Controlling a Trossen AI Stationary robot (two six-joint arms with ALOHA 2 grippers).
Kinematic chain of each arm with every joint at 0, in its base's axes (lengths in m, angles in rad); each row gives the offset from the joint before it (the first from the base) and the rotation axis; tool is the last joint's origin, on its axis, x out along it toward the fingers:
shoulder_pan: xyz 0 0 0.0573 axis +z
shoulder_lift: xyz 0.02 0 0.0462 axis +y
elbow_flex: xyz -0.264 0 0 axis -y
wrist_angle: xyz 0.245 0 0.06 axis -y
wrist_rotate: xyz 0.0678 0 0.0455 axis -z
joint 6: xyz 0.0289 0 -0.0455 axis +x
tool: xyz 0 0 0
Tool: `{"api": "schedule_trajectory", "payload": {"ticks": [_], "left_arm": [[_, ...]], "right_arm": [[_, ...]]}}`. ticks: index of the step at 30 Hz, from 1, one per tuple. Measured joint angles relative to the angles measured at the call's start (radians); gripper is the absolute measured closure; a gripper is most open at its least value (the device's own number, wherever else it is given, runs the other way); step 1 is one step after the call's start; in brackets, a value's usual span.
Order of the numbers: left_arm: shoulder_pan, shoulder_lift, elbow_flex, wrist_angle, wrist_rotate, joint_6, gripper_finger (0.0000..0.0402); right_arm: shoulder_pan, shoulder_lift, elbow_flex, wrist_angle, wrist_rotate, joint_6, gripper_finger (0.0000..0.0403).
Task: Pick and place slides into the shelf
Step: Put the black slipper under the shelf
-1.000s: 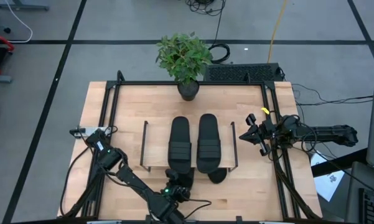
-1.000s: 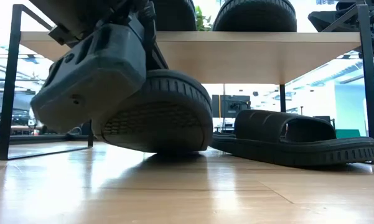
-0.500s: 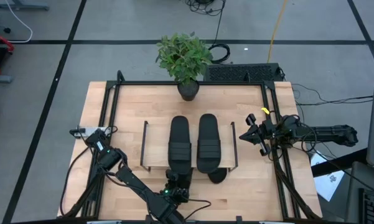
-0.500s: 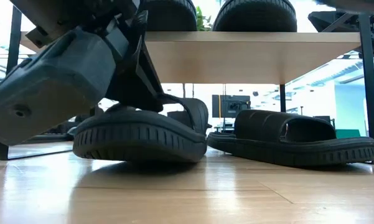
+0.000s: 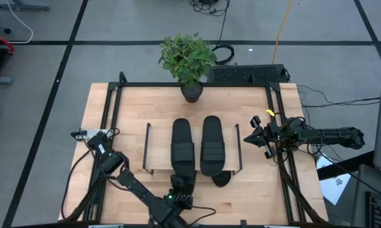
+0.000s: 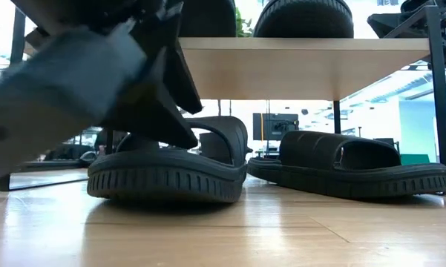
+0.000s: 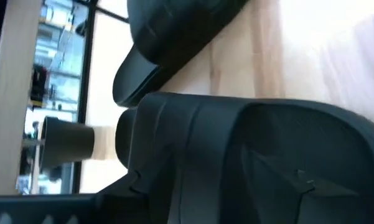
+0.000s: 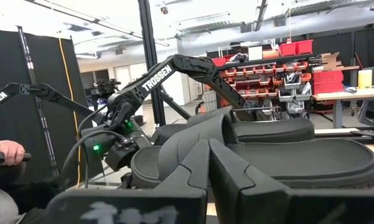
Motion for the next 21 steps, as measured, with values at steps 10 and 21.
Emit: {"api": "schedule_trajectory", "payload": {"ticks": [10, 21], "left_arm": [[-0.024, -0.001, 0.084, -0.019, -0.054, 0.104, 0.0207], [-0.141, -0.001, 0.32, -0.133, -0.103, 0.244, 0.0262]], "right_arm": [[0.0, 0.0, 0.0, 0.0, 0.0, 0.0, 0.0403], [0.0, 0.0, 0.0, -0.001, -0.003, -0.024, 0.0403]]}}
